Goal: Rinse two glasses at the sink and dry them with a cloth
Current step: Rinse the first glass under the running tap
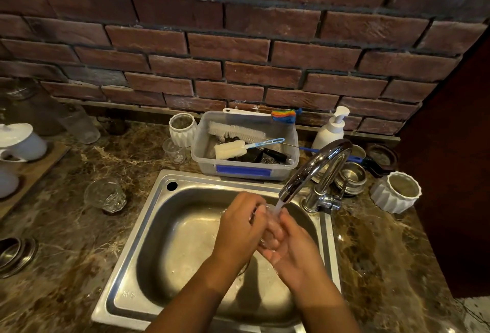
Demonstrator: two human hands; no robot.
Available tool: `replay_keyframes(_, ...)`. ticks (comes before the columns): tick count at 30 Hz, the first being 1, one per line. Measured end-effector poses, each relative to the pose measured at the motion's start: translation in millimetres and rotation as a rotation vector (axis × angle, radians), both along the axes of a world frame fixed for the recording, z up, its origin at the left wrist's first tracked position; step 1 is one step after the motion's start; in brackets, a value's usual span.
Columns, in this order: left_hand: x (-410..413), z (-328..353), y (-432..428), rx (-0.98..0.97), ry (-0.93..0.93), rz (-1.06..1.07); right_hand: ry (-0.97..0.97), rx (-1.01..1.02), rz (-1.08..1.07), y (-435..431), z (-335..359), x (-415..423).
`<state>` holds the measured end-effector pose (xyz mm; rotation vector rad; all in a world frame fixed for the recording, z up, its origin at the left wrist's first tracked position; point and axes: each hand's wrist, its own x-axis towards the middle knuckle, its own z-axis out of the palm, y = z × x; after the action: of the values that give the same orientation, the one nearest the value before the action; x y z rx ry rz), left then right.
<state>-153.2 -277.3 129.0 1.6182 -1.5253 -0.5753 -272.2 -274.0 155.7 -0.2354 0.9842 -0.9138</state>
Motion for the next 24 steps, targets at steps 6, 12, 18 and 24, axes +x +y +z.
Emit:
replay_keyframes(6, -1, 15, -9, 0.567, 0.745, 0.184, 0.805, -0.648, 0.22, 3, -6, 1)
replay_keyframes(12, 9, 20, -4, 0.86, 1.329, 0.284, 1.243, -1.09, 0.58, 3, -8, -3)
replay_keyframes(18, -3, 7, -6, 0.251, 0.472, 0.239, 0.59, -0.422, 0.174, 3, -14, 11)
replay_keyframes(24, 7, 2, -7, -0.039, -0.061, -0.073, 0.022, -0.075, 0.004, -2, -11, 2)
